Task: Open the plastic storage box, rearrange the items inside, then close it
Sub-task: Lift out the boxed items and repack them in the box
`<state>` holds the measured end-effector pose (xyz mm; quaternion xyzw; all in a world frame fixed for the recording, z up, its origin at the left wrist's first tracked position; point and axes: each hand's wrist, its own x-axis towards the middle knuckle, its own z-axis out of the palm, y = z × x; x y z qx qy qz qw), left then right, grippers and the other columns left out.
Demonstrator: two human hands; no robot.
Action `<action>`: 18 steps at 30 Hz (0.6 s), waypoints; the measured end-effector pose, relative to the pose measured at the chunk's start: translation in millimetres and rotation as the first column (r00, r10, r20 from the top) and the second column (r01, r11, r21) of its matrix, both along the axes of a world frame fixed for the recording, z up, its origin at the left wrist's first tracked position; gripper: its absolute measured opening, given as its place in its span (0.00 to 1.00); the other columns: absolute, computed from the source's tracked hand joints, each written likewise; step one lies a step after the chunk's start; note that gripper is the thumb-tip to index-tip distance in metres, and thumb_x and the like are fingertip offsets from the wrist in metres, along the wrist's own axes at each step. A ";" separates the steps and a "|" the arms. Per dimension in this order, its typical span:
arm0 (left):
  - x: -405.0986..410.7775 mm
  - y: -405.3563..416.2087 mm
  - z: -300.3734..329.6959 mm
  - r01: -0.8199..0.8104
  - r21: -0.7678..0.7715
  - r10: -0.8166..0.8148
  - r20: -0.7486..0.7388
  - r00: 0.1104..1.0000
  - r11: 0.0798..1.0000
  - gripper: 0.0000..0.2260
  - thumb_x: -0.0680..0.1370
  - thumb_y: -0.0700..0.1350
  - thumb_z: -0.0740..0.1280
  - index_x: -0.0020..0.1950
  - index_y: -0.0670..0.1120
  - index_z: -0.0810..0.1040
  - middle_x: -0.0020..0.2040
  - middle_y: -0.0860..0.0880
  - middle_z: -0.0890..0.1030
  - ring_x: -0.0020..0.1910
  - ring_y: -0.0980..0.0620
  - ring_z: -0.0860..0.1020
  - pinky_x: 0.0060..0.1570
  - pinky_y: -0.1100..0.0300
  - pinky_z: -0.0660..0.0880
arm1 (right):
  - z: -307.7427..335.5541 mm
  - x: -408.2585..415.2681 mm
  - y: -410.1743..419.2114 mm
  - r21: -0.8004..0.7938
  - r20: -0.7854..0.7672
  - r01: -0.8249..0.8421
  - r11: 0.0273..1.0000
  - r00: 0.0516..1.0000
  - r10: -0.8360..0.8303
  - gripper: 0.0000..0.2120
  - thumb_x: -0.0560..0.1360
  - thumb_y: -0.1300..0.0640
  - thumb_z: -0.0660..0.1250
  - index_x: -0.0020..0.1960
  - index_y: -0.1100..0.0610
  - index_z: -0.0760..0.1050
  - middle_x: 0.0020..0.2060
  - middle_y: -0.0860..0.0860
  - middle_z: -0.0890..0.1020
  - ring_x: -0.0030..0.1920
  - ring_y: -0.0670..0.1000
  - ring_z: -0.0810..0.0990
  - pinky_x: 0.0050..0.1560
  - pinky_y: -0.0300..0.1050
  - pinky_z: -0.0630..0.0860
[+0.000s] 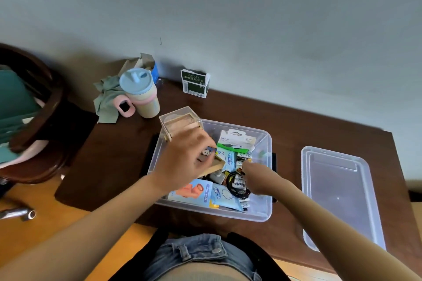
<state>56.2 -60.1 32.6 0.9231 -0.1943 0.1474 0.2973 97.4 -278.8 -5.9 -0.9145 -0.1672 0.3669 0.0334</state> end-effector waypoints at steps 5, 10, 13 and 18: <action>3.0 -72.7 -42.6 0.493 0.307 -0.221 -0.621 0.752 0.814 0.13 0.81 0.41 0.56 0.58 0.44 0.79 0.55 0.47 0.79 0.56 0.48 0.73 0.54 0.50 0.72 | 7.1 5.5 -8.3 0.069 0.062 0.050 0.996 0.997 -0.054 0.09 0.78 0.65 0.56 0.58 0.62 0.65 0.35 0.53 0.74 0.34 0.52 0.72 0.32 0.45 0.67; 14.9 -105.1 -76.9 0.588 0.401 -0.124 -0.744 0.656 0.703 0.11 0.80 0.46 0.62 0.48 0.38 0.75 0.48 0.40 0.77 0.53 0.41 0.75 0.46 0.51 0.72 | 9.2 4.9 -10.0 0.076 0.071 0.049 0.996 0.996 -0.054 0.10 0.78 0.65 0.56 0.59 0.64 0.64 0.43 0.60 0.79 0.37 0.56 0.74 0.34 0.48 0.67; 17.7 -108.6 -84.3 0.613 0.425 -0.098 -0.765 0.637 0.666 0.14 0.79 0.50 0.64 0.49 0.39 0.75 0.50 0.40 0.76 0.51 0.41 0.75 0.43 0.53 0.66 | 8.7 4.7 -9.7 0.079 0.072 0.044 0.996 0.996 -0.050 0.10 0.78 0.66 0.56 0.58 0.64 0.65 0.43 0.61 0.79 0.36 0.55 0.72 0.28 0.44 0.62; 16.5 -103.9 -84.8 0.646 0.496 -0.079 -0.755 0.651 0.580 0.24 0.78 0.62 0.60 0.47 0.40 0.78 0.46 0.41 0.79 0.49 0.43 0.75 0.47 0.54 0.67 | 9.1 4.1 -7.8 0.075 0.090 0.041 0.996 0.995 -0.048 0.12 0.77 0.67 0.56 0.60 0.65 0.65 0.44 0.60 0.79 0.36 0.55 0.73 0.31 0.46 0.67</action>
